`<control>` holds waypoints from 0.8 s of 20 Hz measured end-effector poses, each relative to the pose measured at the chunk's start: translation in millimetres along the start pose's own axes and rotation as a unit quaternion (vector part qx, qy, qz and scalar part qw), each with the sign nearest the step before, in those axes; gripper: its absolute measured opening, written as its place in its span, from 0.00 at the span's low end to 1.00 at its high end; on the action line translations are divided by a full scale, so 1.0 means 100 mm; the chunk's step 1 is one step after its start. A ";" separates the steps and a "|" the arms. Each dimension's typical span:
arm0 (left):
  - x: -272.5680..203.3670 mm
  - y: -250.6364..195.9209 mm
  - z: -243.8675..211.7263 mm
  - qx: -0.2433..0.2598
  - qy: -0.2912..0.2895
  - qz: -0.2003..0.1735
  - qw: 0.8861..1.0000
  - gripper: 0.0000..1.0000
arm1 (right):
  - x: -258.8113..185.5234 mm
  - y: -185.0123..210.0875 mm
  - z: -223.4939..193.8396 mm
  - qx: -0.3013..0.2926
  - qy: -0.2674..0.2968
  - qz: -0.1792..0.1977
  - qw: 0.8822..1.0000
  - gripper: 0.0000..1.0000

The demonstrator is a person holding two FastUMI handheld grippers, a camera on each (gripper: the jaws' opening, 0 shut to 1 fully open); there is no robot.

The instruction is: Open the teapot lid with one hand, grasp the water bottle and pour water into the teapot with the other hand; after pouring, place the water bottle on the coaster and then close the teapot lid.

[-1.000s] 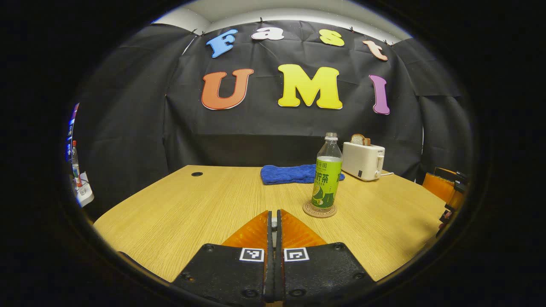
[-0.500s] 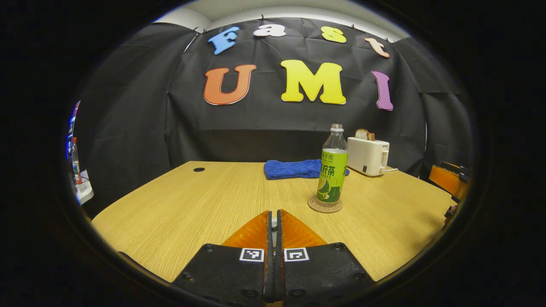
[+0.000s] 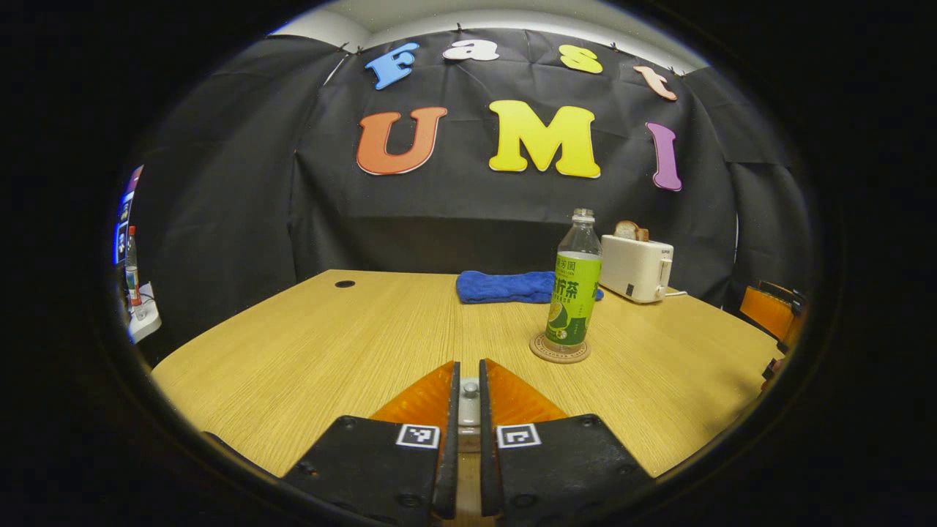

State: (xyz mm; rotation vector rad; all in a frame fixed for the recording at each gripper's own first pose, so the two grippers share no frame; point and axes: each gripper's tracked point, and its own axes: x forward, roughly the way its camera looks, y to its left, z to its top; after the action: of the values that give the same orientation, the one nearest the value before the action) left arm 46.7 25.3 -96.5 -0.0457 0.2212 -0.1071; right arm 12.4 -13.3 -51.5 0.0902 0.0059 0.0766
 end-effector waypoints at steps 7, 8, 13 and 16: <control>-0.24 0.00 0.44 0.019 -0.049 0.020 0.998 0.97 | -0.02 0.01 0.05 -0.001 -0.004 0.000 1.000 0.97; -0.32 -0.03 0.53 0.018 -0.059 0.020 0.998 0.97 | -0.04 -0.01 0.08 -0.003 -0.007 -0.003 1.000 0.97; -0.62 -0.18 0.83 0.031 -0.094 0.034 0.995 0.98 | -0.15 -0.04 0.30 0.002 -0.024 -0.024 0.999 0.97; -0.79 -0.37 0.88 0.025 -0.107 0.021 0.994 0.97 | -0.26 0.01 0.44 0.002 -0.039 -0.025 0.999 0.97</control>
State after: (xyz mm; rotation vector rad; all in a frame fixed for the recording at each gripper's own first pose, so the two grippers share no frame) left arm -13.9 0.0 8.2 -0.0024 0.0057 -0.0660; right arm -13.0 -18.2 -7.1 0.0971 -0.0704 0.0238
